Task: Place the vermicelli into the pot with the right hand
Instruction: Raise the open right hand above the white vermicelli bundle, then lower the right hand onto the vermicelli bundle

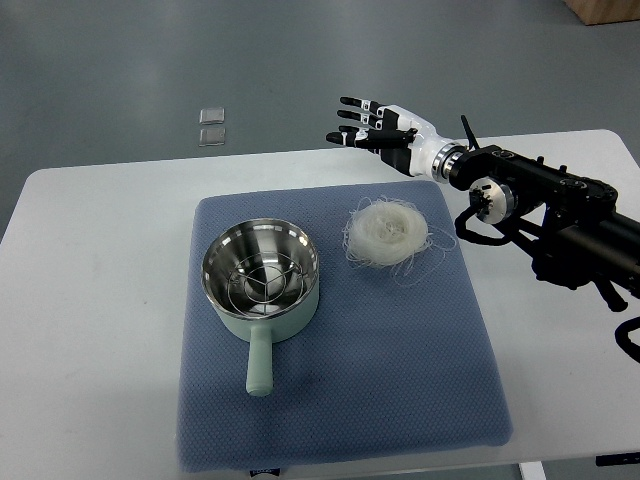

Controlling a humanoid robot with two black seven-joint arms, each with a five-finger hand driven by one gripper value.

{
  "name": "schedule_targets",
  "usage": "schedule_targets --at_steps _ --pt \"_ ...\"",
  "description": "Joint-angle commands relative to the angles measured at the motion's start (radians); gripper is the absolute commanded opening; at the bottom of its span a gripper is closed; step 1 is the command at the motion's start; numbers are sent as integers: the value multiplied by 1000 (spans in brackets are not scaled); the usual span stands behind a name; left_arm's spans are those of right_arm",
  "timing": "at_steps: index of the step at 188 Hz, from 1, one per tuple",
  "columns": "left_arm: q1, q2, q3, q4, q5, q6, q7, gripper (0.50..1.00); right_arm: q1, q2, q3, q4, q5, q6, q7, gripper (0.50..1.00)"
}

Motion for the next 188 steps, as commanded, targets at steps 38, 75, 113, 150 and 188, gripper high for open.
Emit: schedule_targets --at_steps 38,75,113,150,188 --pt "0 0 -1 -2 0 2 0 1000 1 -8 -14 1 -108 0 4 928" --pt "0 0 -3 -3 0 0 0 1000 18 -60 -14 40 -148 -2 6 928" --pt "0 0 -3 -3 0 0 0 1000 25 -118 -14 164 -217 -100 6 928" --pt "0 0 -1 -3 0 0 0 1000 36 -105 -55 167 -369 -130 6 928" --pt "0 0 -1 -3 0 0 0 1000 79 -138 -186 167 -410 -118 22 928"
